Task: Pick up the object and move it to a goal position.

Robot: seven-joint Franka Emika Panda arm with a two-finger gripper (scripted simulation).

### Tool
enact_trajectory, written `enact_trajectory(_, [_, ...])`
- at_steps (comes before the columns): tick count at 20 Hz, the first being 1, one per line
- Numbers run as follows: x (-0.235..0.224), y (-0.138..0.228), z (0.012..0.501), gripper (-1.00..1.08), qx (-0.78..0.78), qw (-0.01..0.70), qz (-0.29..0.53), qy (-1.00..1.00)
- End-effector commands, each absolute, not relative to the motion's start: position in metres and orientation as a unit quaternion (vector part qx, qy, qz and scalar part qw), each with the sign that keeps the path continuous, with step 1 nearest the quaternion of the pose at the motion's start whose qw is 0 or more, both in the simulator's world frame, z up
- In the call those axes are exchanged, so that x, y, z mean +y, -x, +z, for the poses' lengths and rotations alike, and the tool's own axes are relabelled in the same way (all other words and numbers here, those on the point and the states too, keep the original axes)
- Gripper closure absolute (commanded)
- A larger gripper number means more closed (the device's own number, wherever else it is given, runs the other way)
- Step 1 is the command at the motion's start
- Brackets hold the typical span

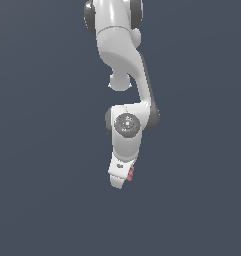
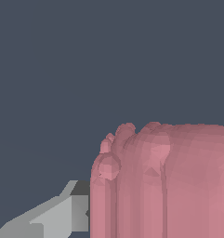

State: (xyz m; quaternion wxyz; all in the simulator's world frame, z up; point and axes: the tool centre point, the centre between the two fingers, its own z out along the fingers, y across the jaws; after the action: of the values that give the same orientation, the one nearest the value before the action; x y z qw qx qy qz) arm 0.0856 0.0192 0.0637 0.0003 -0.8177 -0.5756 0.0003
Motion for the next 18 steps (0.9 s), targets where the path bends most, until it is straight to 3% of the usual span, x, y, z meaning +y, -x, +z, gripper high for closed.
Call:
enact_trajectory(1, [0.019, -0.086, 0.064, 1.08, -0.576, 0.0, 0.0, 0.818])
enact_trajectory(18, [0.019, -0.085, 0.086, 1.08, -0.576, 0.0, 0.0, 0.818])
